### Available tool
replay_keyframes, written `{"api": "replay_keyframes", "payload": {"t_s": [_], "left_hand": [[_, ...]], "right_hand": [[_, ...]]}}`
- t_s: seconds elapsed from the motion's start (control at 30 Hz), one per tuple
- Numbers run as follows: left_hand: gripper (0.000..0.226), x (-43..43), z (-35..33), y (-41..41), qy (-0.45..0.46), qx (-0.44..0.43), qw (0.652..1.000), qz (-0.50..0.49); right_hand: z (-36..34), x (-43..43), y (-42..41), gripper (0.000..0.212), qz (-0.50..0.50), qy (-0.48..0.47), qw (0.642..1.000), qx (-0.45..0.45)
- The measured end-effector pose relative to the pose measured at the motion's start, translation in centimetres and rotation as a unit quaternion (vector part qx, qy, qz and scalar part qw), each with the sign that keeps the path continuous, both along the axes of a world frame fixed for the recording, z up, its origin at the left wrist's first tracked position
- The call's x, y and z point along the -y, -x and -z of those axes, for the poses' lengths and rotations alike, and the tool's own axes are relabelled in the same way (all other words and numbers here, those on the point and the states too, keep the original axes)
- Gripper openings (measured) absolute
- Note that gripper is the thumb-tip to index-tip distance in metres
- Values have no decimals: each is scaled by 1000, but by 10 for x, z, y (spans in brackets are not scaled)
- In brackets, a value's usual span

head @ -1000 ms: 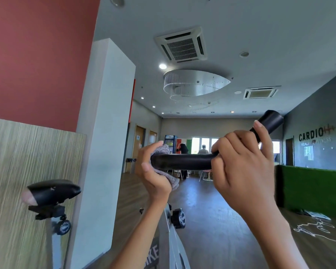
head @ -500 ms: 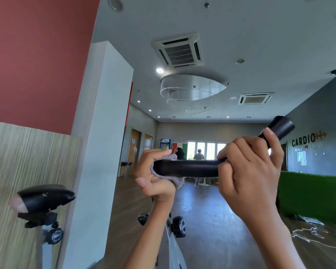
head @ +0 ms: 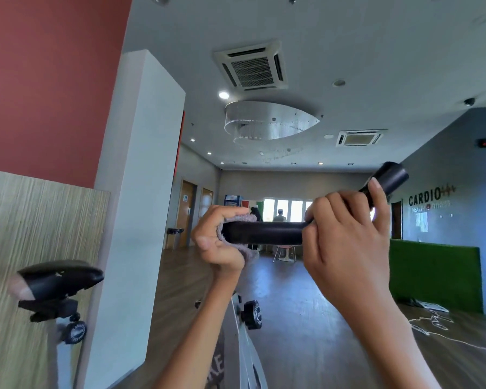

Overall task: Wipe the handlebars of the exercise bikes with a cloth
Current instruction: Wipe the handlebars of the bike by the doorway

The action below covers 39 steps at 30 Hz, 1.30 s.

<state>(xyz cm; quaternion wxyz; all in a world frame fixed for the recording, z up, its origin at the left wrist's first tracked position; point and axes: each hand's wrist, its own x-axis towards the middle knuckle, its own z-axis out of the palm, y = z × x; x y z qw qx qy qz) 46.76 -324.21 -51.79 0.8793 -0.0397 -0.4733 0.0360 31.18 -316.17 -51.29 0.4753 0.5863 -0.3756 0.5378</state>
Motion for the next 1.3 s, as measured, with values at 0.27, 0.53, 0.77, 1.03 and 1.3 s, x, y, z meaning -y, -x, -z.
{"api": "replay_keyframes", "payload": {"t_s": [0.27,0.53,0.77,1.03,1.3], "left_hand": [[91,-34,3,16,-75,57,983,-160],[46,-61,11,4,-135,212,913,-322],[29,-71,6,-27,-169,357,842,-366],[30,-74,-28,-10,-243,367,806,-396],[42,-112,-126,23,-368,317,816,-313]], "right_hand": [[-4,-13,8,18,64,-12,995,-69],[-1,-19,7,19,43,-20,997,-66],[-11,-37,-5,16,18,-136,990,-33],[-59,-75,-1,16,40,-393,915,-88],[-104,-155,42,20,-80,-585,807,22]]}}
